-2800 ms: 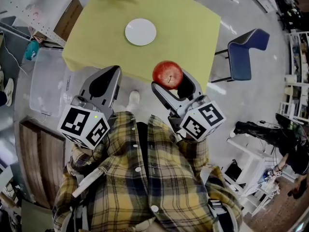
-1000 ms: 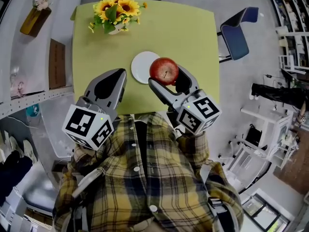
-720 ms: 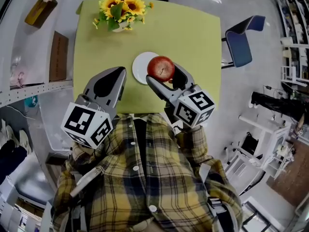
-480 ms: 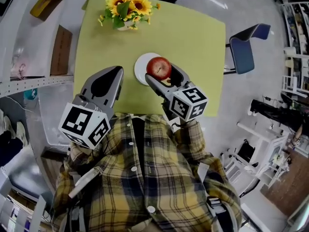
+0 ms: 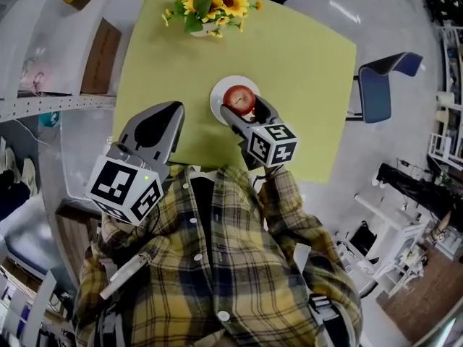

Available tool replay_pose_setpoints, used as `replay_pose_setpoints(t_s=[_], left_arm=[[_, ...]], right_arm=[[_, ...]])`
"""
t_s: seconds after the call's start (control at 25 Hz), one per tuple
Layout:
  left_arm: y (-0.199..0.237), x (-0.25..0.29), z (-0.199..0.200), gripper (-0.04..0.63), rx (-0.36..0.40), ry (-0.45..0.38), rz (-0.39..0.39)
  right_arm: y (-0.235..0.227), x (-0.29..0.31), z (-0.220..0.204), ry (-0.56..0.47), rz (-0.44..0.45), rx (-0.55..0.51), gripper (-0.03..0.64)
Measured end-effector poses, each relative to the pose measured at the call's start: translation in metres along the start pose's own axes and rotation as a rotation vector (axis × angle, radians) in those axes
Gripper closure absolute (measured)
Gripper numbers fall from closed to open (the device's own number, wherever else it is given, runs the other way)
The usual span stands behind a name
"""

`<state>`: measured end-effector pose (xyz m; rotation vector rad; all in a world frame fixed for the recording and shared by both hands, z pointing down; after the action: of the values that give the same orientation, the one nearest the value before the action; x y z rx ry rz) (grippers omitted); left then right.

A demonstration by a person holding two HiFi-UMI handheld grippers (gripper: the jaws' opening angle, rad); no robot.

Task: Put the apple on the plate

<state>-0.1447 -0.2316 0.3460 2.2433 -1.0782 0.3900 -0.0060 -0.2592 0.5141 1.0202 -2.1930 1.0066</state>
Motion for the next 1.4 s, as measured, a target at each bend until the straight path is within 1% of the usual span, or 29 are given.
replay_pose_setpoints(t_s=[0.24,0.36,0.56,0.72,0.92,1.12,1.32,1.4], left_arm=[[0.000,-0.001,-0.009,0.586,-0.011,0.026,0.017],[-0.003,0.002,-0.010,0.586,-0.007,0.034,0.013],[-0.008,0.006,-0.012,0.587,0.002,0.045,0.002],[-0.010,0.007,-0.014,0.587,-0.006,0.049,-0.007],[-0.008,0.007,-0.014,0.586,-0.012,0.046,-0.010],[-0.007,0.009,-0.010,0.587,-0.008,0.038,-0.017],[-0.007,0.011,-0.007,0.588,0.002,0.037,-0.029],[-0.006,0.012,-0.005,0.587,0.003,0.037,-0.033]], right_arm=[[-0.013,0.023,-0.016,0.009,0.004,0.074,0.247],[-0.019,0.029,-0.023,0.027,-0.001,0.088,0.247],[-0.022,0.034,-0.027,0.042,-0.011,0.095,0.247],[-0.021,0.037,-0.030,0.086,-0.016,0.083,0.247],[-0.021,0.037,-0.032,0.126,-0.014,0.104,0.247],[-0.019,0.036,-0.035,0.171,-0.027,0.067,0.247],[-0.020,0.035,-0.033,0.159,-0.061,0.056,0.245],[-0.021,0.035,-0.033,0.165,-0.072,0.061,0.230]])
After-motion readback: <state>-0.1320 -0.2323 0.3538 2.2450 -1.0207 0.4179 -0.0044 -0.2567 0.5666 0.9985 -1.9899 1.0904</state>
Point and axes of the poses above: the fingertips, and each gripper's own axes: x forward along the fingers, y to its left, z out of its top, the point moved 1 cm from there along -x, backward along the fingers, and after that the axes turned 10 degrees about y, right-handed, at the moved point
